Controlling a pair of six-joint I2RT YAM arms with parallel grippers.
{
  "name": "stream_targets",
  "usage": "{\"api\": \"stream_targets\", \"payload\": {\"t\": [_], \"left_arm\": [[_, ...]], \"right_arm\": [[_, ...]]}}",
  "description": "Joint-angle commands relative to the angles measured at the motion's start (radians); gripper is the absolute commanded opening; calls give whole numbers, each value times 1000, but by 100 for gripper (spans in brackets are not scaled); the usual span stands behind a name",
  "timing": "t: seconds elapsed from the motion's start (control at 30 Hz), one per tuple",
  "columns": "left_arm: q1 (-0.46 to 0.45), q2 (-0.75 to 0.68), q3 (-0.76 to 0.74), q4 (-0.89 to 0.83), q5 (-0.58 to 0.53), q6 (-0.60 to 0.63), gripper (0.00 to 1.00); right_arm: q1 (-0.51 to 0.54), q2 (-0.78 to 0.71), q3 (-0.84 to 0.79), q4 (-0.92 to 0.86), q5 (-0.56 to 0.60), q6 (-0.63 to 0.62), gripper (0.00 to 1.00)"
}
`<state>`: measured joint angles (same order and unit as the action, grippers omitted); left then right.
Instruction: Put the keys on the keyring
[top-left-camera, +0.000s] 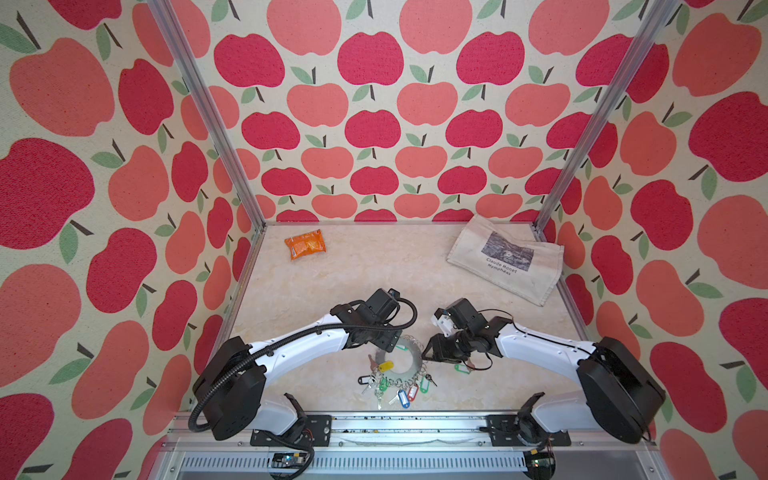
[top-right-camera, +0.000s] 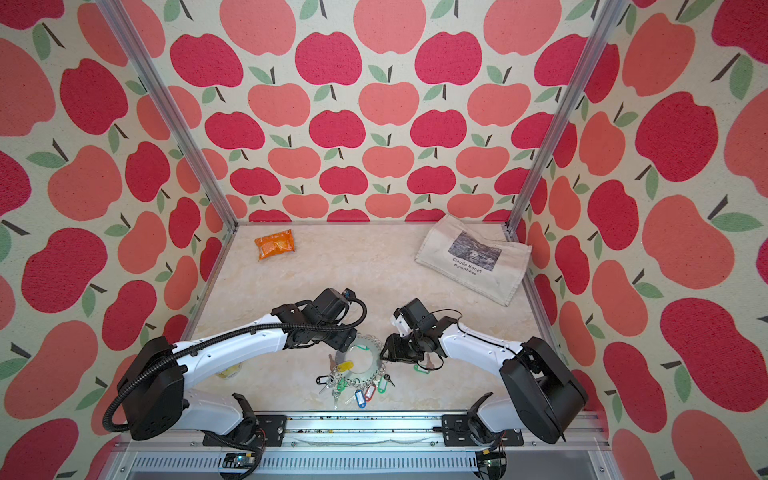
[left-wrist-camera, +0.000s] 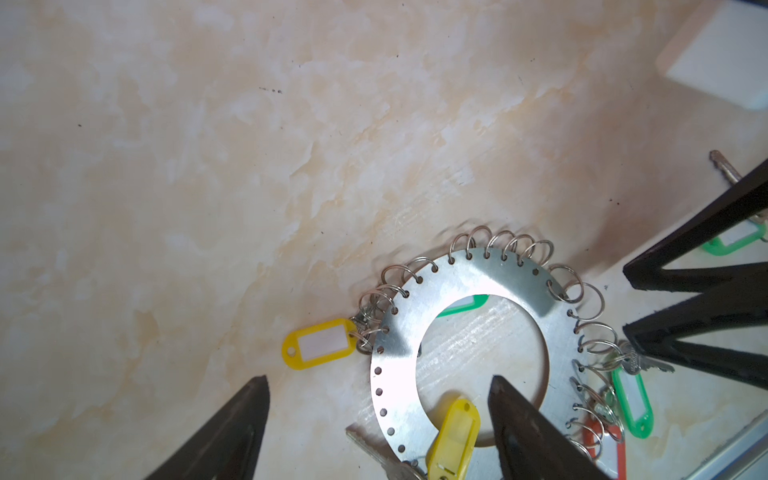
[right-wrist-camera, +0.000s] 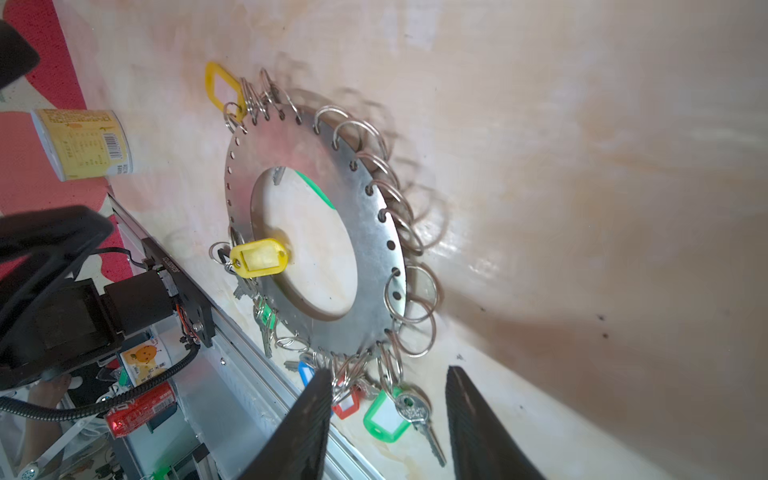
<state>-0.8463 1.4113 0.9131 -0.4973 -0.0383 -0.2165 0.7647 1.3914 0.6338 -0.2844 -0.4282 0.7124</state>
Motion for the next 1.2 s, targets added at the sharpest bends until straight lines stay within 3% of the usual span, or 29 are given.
{"api": "stream_targets", "payload": {"t": [0.0,0.27,0.5,0.67,0.77,0.93,1.17], "left_arm": [[9,-33,-20,-11,-19,-18,84],[12,-41,-29,-5,-21,-24,84],[13,-50,-41,-1,-22,-29,84],[16,-60,-49,-1,-23,-30,84],[17,-63,-51,-1,-23,-30,84],[18,-71,-52,-3,-26,-31,83],[18,-105,-46,-1,-36,-29,83]], "right_arm": [[-5,16,-25,5,17,67,46],[5,74,-20,55,14,99,41],[13,109,-18,99,19,116,28],[16,129,-10,113,3,118,27],[19,139,-7,115,-1,118,18],[18,124,-14,114,10,120,0],[22,-14,-13,108,61,79,0]]}}
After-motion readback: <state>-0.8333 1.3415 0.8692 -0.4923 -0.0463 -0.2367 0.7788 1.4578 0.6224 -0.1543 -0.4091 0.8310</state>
